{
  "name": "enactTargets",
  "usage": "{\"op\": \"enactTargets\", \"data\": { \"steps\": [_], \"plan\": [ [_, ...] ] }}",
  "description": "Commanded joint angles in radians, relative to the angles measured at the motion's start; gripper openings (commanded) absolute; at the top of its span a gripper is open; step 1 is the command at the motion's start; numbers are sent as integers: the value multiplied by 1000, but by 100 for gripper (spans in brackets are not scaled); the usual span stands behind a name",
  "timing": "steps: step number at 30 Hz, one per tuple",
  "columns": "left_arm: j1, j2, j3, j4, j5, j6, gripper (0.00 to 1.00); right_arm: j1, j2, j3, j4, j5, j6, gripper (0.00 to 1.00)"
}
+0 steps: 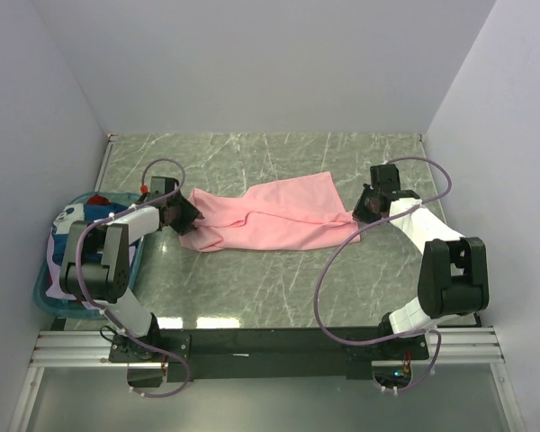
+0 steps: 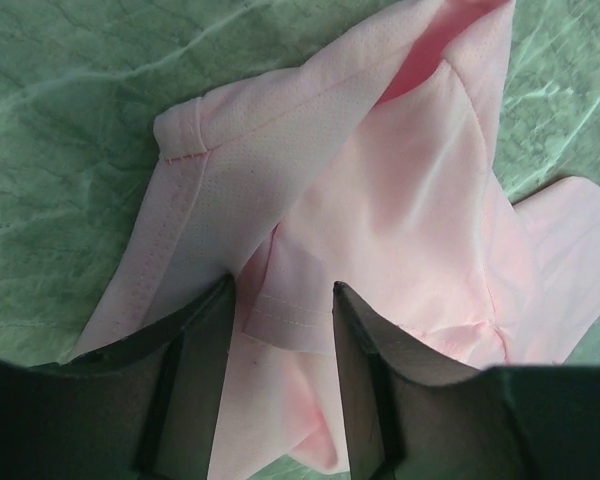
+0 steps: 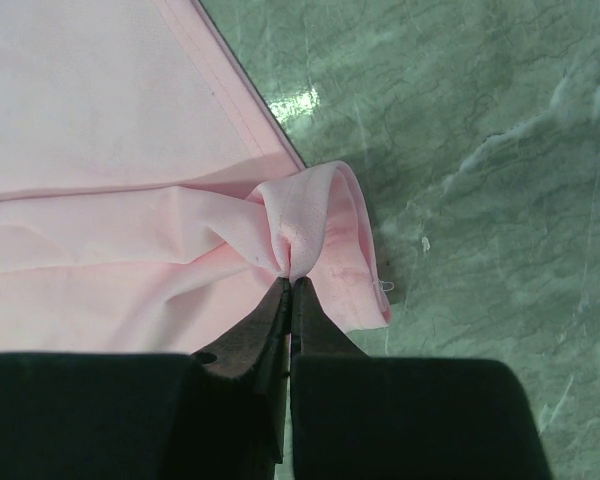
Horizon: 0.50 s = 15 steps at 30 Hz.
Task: Fold and stack the t-shirts
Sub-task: Flatten the tshirt out
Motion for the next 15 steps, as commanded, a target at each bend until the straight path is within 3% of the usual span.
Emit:
{"op": "enactTargets", "data": {
  "steps": [1, 15],
  "plan": [
    [-5, -19, 40, -1, 27, 6, 49, -7, -39, -2, 17, -1, -2, 0],
    [-5, -39, 90, -24, 62, -12, 46, -7, -32, 8, 13, -2, -2, 0]
  ]
}}
